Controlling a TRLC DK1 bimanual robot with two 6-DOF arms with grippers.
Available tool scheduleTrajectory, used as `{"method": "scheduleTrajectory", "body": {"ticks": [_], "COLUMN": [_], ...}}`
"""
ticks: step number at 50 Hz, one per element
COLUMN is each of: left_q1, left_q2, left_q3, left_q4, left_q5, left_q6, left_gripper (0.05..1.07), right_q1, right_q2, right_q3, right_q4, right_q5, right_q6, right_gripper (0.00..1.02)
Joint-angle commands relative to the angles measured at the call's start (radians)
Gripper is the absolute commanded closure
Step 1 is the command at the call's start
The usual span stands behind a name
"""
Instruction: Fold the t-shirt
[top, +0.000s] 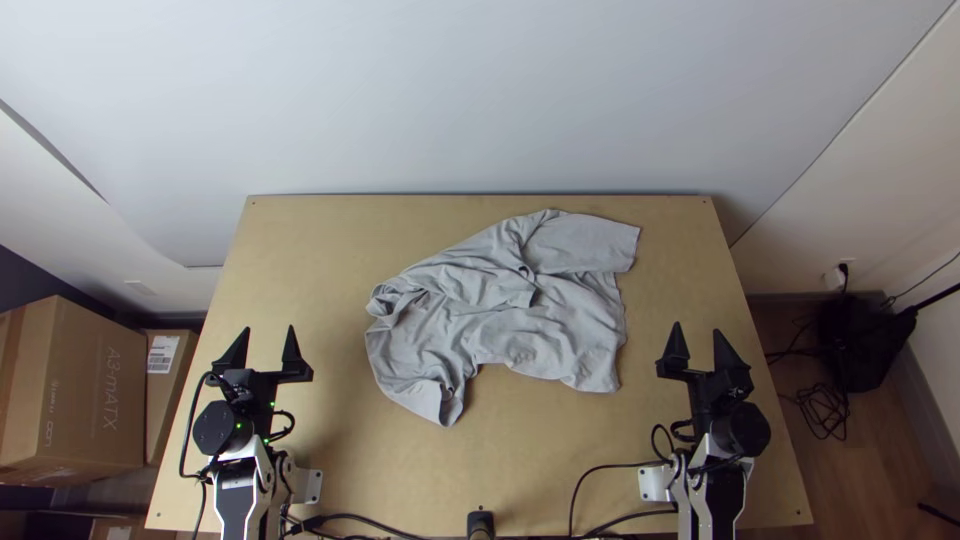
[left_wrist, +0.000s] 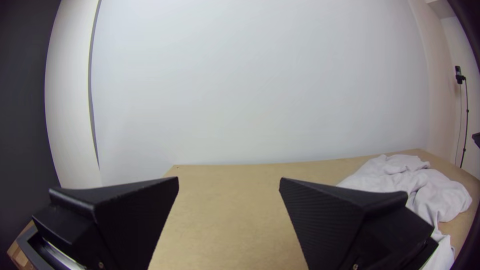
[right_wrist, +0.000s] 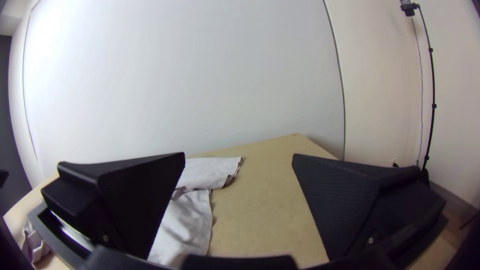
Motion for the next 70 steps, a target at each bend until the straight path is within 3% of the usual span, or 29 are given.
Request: {"method": "scheduleTrajectory", "body": {"ticks": [1,48,62,70], "left_q1": [0.005,0.005,-0.052,-0.061], "left_q2": [-0.004,-0.004,-0.004,-0.007], "left_q3": [-0.041,-0.041,-0.041,-0.031], "left_q4": [-0.025,-0.025,-0.027,-0.007], "left_q5": [-0.002,-0.002,-0.002,-0.009], "left_q6": [0.003,0.0,-0.227,-0.23], "left_gripper": [0.1,0.1,0.1,0.1], "right_q1": [-0.006,0.002,0.006,0.008], "right_q2": [-0.002,-0.003,0.0,-0.005], "right_q3": [-0.007,-0.007,-0.006,0.0], "right_q4": [-0.011,-0.011,-0.02,-0.008], "right_q5": [0.006,0.006,0.012,0.019], "right_q6": [-0.013,-0.013,-0.011,-0.029], "right_gripper": [0.03,0.03,0.03,0.03]}}
